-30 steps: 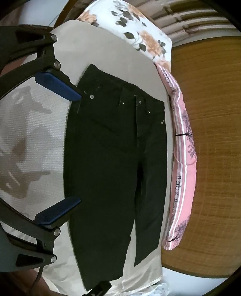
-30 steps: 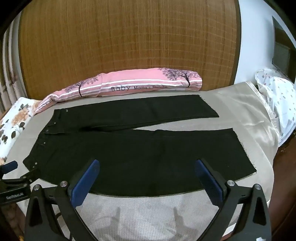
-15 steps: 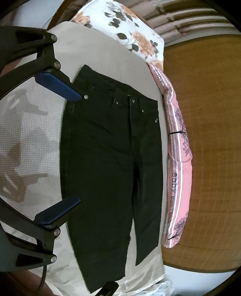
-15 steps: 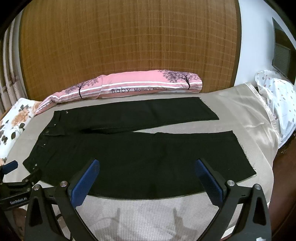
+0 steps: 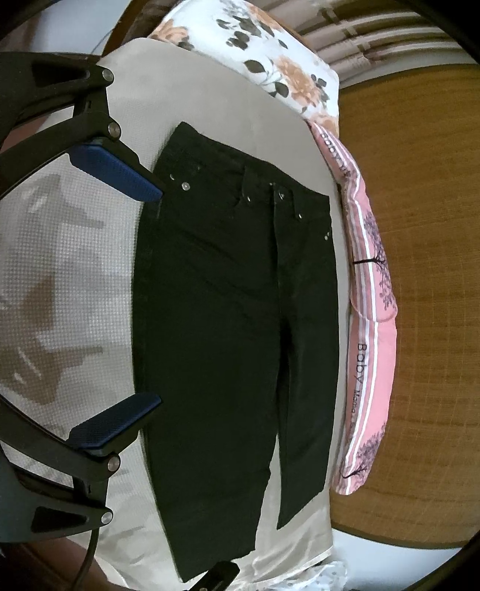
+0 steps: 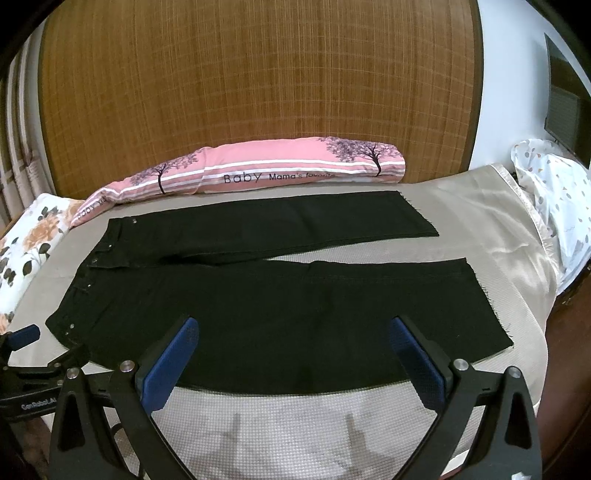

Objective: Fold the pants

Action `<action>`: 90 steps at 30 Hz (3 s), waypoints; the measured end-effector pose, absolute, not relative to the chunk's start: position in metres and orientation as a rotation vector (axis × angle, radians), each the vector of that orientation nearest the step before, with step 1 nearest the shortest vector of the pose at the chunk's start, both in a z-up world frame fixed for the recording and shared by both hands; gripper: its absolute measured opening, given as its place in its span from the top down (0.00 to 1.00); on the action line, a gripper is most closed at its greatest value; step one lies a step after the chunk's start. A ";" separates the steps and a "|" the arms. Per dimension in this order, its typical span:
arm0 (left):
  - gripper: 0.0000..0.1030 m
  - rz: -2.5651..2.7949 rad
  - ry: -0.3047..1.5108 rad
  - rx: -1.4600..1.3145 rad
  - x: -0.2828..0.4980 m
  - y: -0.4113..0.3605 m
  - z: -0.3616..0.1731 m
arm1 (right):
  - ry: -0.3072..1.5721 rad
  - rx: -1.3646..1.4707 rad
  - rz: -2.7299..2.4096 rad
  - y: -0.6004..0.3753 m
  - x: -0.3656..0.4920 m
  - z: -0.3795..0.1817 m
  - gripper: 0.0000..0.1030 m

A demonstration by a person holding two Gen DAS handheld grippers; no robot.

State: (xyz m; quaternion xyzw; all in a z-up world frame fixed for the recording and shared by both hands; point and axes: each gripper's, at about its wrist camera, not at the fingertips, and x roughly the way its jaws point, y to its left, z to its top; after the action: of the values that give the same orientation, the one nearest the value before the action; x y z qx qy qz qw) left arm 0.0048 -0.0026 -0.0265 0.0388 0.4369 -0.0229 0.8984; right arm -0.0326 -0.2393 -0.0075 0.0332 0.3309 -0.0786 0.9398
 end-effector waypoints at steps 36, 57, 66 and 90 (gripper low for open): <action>0.01 -0.030 0.938 0.049 0.007 0.007 -0.031 | 0.687 0.080 -0.153 -0.241 -0.036 -0.009 0.01; 0.01 -0.026 0.940 0.049 0.010 0.007 -0.031 | 0.689 0.081 -0.148 -0.242 -0.033 -0.008 0.01; 0.01 -0.017 0.947 0.053 0.012 0.007 -0.031 | 0.695 0.079 -0.149 -0.241 -0.031 -0.010 0.01; 0.01 0.027 0.963 0.057 0.118 0.047 -0.045 | 0.817 0.065 -0.140 -0.224 0.061 -0.030 0.01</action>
State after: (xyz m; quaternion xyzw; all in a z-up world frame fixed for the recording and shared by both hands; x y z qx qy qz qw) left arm 0.1175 0.0469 -0.0454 0.0276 0.4629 0.0128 0.8859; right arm 0.0606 -0.2241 -0.0303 0.0318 0.3968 -0.0678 0.9149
